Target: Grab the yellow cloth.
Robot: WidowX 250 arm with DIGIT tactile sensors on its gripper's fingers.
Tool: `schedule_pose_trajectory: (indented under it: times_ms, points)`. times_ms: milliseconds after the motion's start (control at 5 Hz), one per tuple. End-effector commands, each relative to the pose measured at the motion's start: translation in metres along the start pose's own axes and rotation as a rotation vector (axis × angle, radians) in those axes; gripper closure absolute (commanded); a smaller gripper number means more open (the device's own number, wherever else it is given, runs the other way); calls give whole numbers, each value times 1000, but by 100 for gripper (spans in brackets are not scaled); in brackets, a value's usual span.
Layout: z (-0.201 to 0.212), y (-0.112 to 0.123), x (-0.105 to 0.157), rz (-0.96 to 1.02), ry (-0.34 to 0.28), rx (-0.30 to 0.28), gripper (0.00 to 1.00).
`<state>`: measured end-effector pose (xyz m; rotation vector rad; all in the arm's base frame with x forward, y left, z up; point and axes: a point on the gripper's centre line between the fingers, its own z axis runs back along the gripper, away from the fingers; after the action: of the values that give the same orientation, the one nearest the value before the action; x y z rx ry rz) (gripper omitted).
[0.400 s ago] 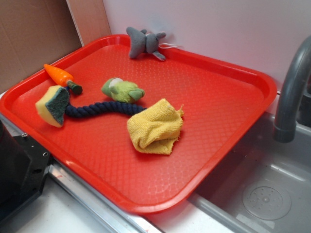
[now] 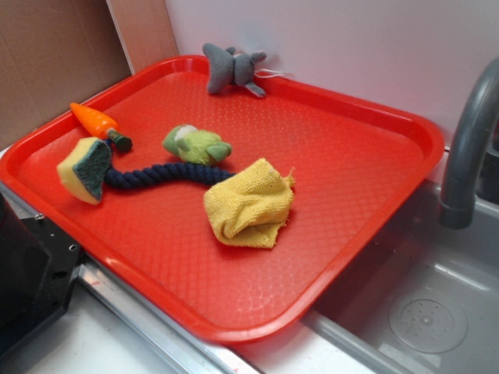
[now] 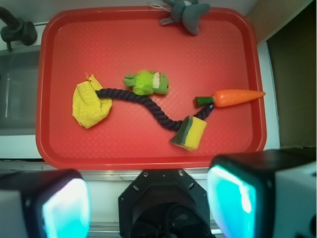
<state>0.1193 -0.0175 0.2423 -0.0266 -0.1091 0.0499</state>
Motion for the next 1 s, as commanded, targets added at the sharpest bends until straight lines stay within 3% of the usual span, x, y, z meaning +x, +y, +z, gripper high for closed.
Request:
schedule_pose_trajectory:
  times_ms: [0, 200, 800]
  points:
    - [-70, -73, 50, 414, 6, 18, 0]
    - [-103, -87, 54, 443, 99, -6, 0]
    - [-103, -87, 54, 443, 99, -6, 0]
